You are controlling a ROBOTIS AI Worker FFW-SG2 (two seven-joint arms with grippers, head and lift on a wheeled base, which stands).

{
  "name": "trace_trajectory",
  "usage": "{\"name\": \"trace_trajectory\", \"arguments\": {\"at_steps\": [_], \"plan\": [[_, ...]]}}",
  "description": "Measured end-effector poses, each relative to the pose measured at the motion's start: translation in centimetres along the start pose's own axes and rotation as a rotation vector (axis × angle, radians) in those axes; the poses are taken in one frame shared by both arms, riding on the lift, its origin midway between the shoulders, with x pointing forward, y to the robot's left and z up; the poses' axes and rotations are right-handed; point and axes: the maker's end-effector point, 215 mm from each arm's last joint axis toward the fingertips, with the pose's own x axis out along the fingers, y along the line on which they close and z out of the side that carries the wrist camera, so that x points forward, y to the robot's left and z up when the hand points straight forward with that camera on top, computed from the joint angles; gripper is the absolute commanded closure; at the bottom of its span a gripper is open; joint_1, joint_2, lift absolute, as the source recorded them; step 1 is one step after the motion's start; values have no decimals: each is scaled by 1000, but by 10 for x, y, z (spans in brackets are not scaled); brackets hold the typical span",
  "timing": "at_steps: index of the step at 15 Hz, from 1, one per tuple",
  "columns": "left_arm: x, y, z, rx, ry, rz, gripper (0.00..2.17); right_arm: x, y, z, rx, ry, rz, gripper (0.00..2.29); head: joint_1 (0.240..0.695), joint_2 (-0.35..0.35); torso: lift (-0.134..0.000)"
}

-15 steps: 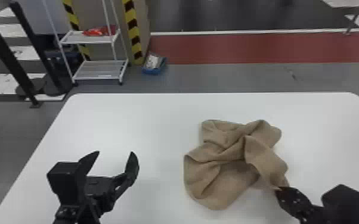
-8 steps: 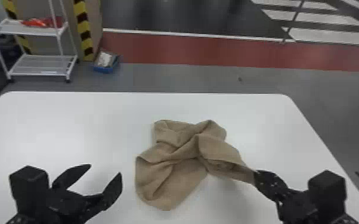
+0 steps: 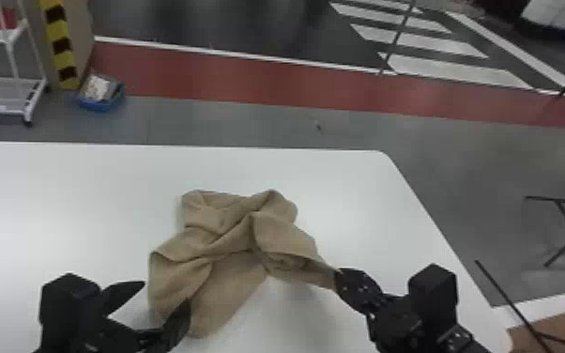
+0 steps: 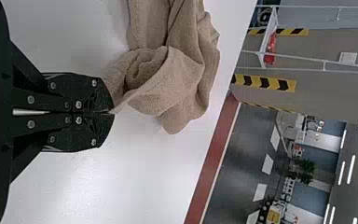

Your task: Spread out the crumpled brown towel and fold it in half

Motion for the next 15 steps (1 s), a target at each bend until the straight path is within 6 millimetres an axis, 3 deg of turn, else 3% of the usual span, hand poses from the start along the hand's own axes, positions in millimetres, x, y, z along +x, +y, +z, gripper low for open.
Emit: {"name": "trace_trajectory", "arguments": {"at_steps": [3,5,8,9,11,12,15], "plan": [[14,-1,-2,44,20,14,279,0,0,-2,1,3,0,2186,695,-337,-125],[20,-2,-5,61,34,17,677,0,0,-3,2,4,1,2186,695,-342,-125],[23,0,-12,81,65,21,1720,0,-1,-5,5,6,1,2186,695,-342,-125],[23,1,-14,81,76,16,1885,1,-1,-5,6,6,1,2186,695,-341,-125],[19,10,-19,72,102,24,1885,0,-6,-6,5,6,-7,2186,695,-336,-125],[15,17,-12,69,92,38,1889,-2,-12,-7,-1,6,-19,2186,695,-333,-125],[-12,48,37,53,12,96,1889,-15,-42,-11,-26,23,-82,2186,695,-325,-125]]}}
